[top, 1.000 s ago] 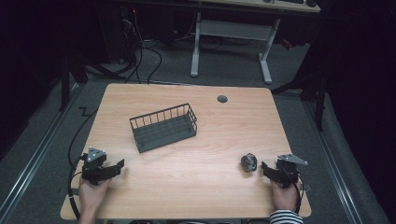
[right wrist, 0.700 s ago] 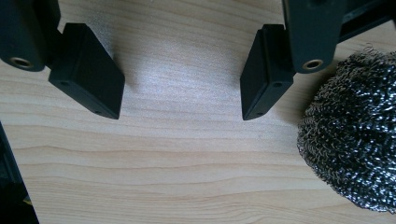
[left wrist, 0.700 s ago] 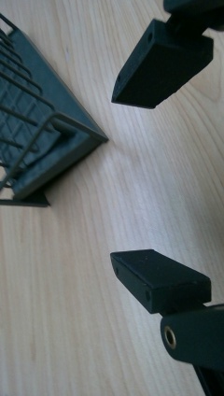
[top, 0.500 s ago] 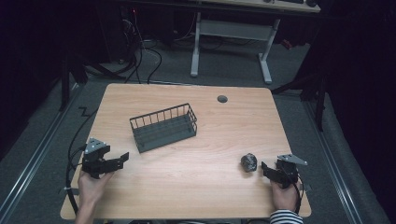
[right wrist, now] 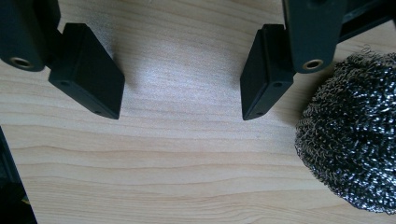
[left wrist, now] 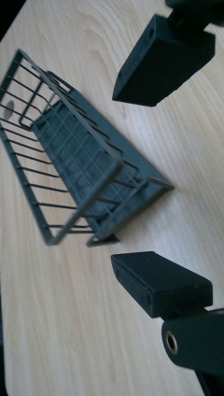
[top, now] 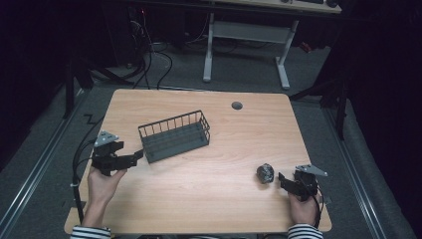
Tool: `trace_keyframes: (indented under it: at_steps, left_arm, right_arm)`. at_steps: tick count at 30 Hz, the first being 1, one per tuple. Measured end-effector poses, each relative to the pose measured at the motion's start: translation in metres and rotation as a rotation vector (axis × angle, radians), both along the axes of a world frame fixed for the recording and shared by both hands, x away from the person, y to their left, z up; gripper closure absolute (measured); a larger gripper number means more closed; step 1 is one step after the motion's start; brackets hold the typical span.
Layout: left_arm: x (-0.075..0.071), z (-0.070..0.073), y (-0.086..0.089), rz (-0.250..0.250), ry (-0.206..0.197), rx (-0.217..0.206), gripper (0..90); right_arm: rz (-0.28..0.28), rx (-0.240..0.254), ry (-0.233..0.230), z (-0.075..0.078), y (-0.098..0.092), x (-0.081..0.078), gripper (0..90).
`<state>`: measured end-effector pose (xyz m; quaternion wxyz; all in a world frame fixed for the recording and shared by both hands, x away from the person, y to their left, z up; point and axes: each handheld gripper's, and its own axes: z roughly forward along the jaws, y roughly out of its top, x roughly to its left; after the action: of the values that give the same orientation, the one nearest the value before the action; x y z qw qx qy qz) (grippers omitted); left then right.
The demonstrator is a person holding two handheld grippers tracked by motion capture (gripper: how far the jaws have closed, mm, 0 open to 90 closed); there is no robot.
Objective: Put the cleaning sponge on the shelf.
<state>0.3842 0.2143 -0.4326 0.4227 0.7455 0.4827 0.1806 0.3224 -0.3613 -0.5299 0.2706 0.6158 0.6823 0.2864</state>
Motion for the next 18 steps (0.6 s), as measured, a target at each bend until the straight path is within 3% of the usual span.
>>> trace_keyframes:
  at_steps: [9, 13, 14, 18]
  left_arm:
    - [0.023, 0.006, -0.015, 0.004, 0.011, 0.017, 19.4]
    - [0.033, 0.003, -0.019, 0.021, 0.026, 0.027, 19.7]
    - [0.038, 0.001, -0.022, 0.036, 0.03, 0.045, 19.7]
    - [0.049, -0.007, -0.027, 0.051, 0.055, 0.026, 21.1]
  right_arm:
    - [0.002, 0.0, 0.0, 0.0, 0.0, 0.0, 31.1]
    - [0.003, 0.0, 0.0, 0.0, 0.0, 0.0, 31.1]
    - [0.003, -0.001, 0.0, 0.0, 0.0, 0.0, 31.1]
    - [0.004, -0.001, 0.0, 0.0, 0.0, 0.0, 31.1]
